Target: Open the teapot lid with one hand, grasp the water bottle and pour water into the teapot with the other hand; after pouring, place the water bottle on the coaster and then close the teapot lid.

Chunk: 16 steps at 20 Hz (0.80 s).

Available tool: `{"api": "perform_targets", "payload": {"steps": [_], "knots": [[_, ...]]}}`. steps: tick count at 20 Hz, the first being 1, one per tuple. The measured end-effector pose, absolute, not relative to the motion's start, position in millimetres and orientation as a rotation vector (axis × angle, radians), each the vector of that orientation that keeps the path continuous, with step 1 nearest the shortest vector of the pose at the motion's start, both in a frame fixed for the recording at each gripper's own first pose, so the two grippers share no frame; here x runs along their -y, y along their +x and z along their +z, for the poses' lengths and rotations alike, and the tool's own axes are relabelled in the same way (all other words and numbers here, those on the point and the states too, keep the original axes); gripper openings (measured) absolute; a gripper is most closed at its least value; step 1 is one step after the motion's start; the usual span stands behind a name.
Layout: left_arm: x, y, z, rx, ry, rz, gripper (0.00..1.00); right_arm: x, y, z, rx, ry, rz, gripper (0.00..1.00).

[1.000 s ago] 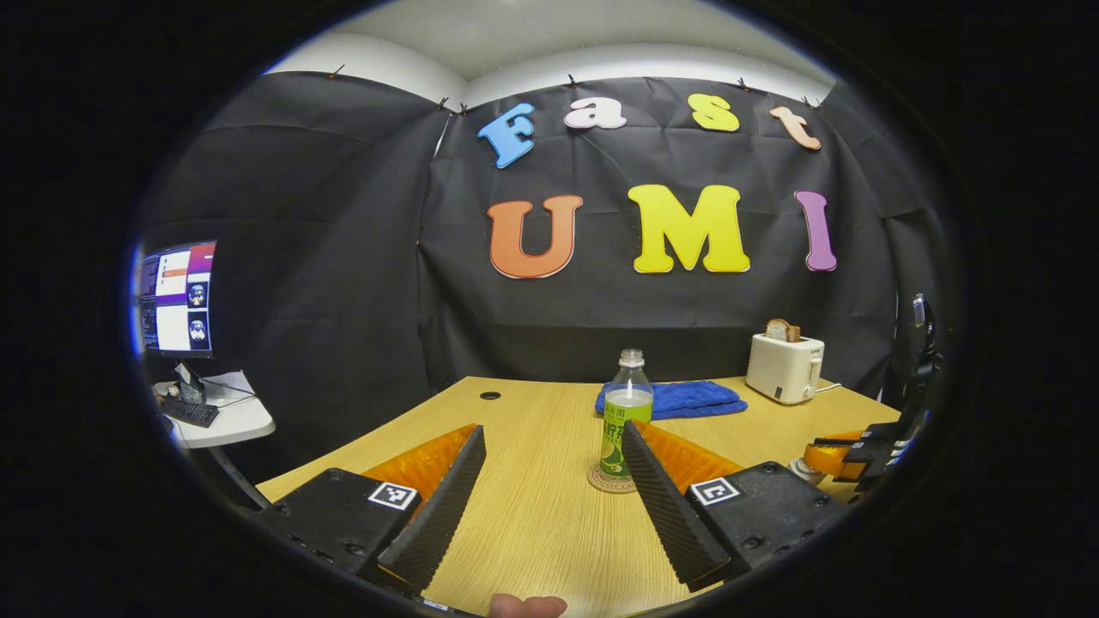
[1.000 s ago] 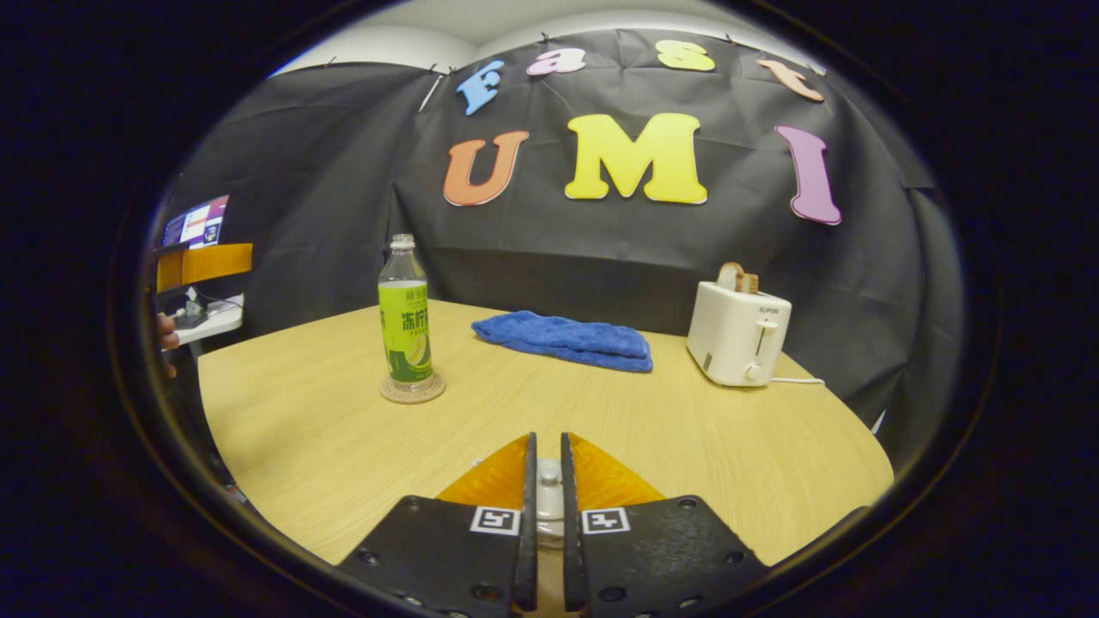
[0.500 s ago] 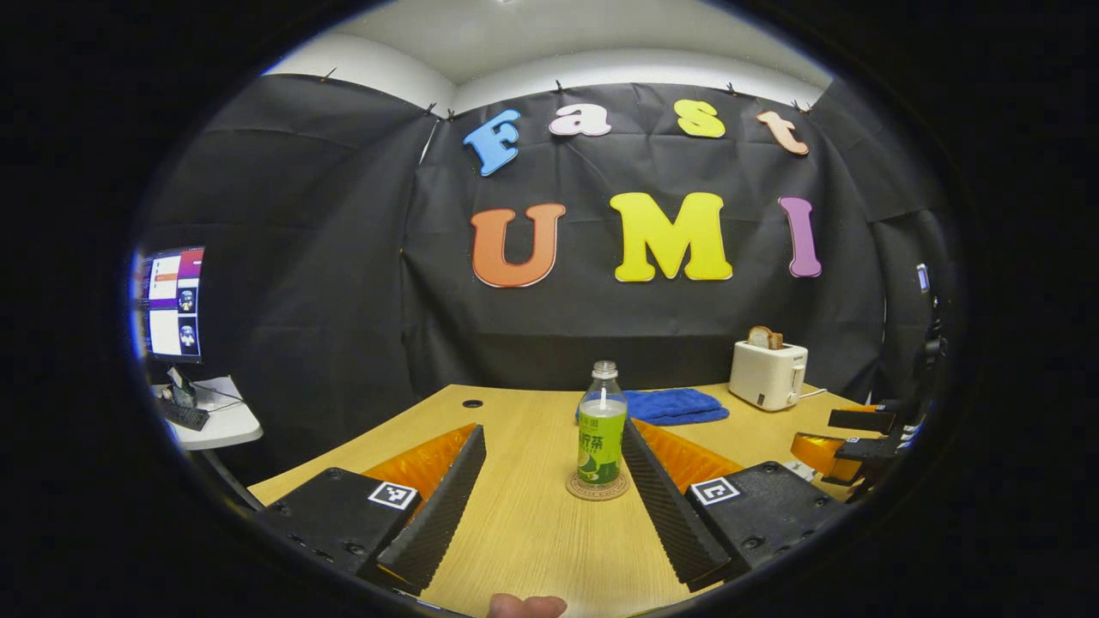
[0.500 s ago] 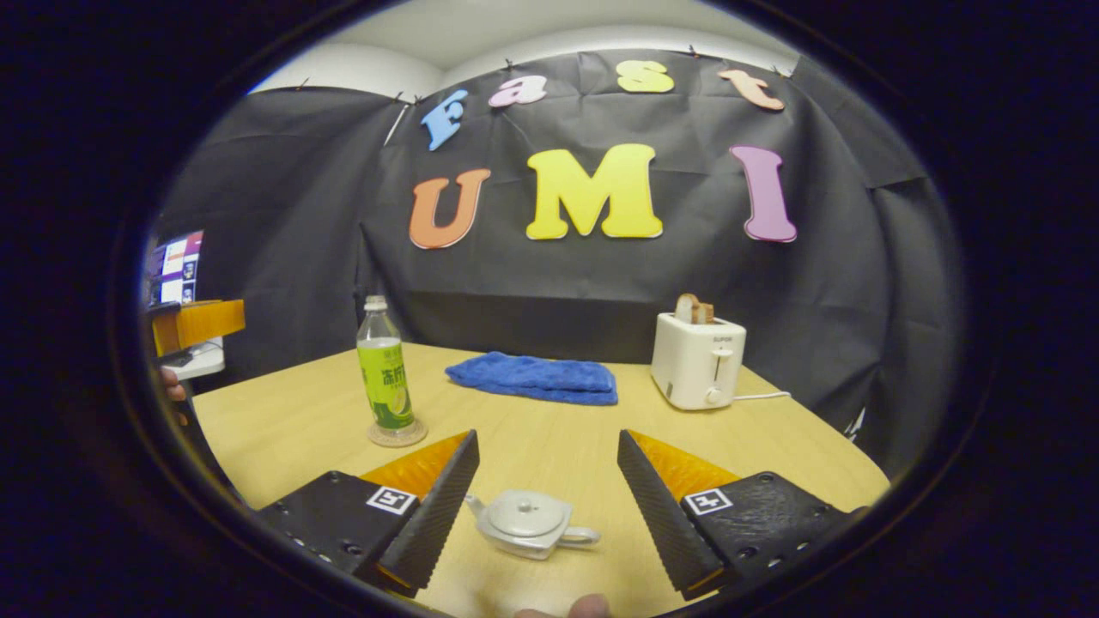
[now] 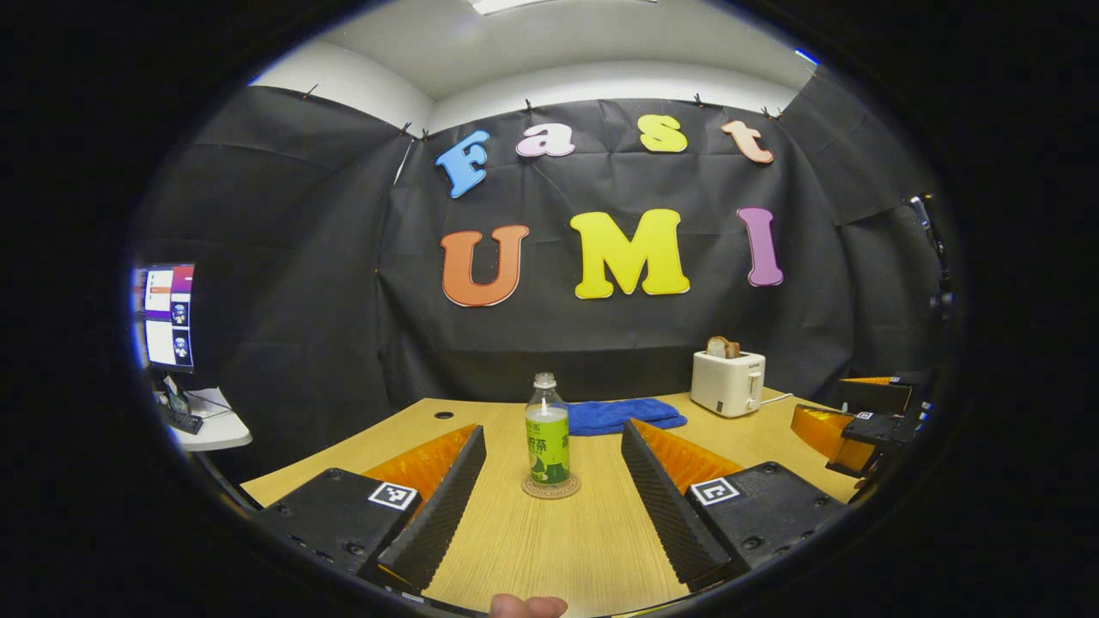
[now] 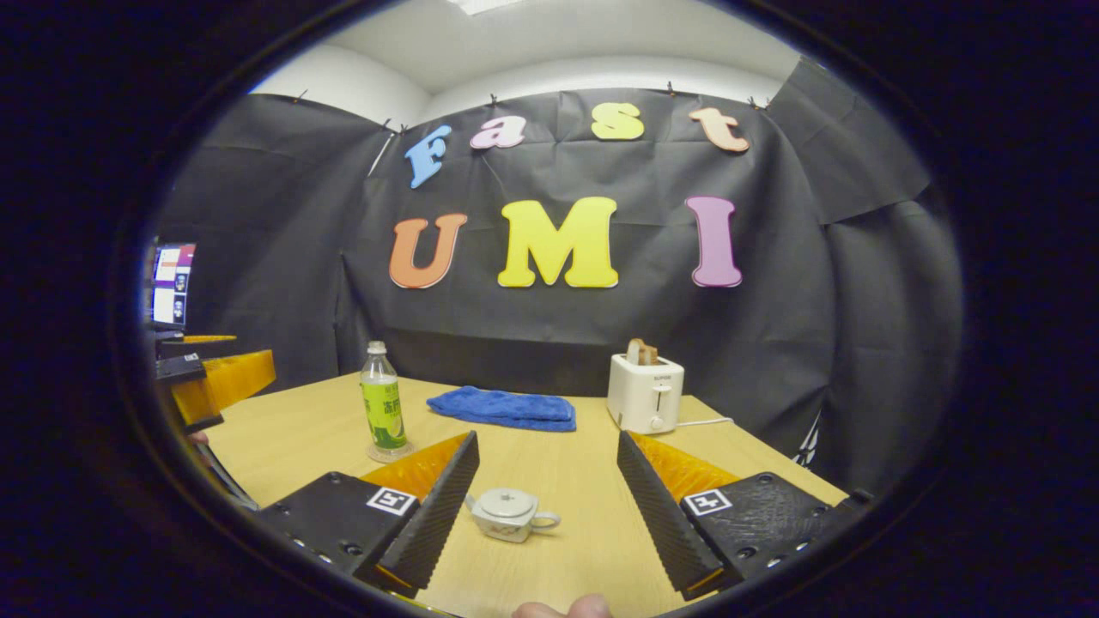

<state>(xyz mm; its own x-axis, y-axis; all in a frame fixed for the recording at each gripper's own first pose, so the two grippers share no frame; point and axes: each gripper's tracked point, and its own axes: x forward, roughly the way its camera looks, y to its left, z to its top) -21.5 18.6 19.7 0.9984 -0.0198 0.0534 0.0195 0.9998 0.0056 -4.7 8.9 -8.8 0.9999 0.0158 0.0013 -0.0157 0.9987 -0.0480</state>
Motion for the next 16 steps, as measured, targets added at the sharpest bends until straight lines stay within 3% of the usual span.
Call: {"api": "perform_targets", "payload": {"steps": [16], "knots": [[5.4, -23.2, 5.9, 0.043, 0.004, -0.046, 0.99, 0.8, -11.6, -23.8, -0.032, -0.05, -0.009, 0.96]]}}
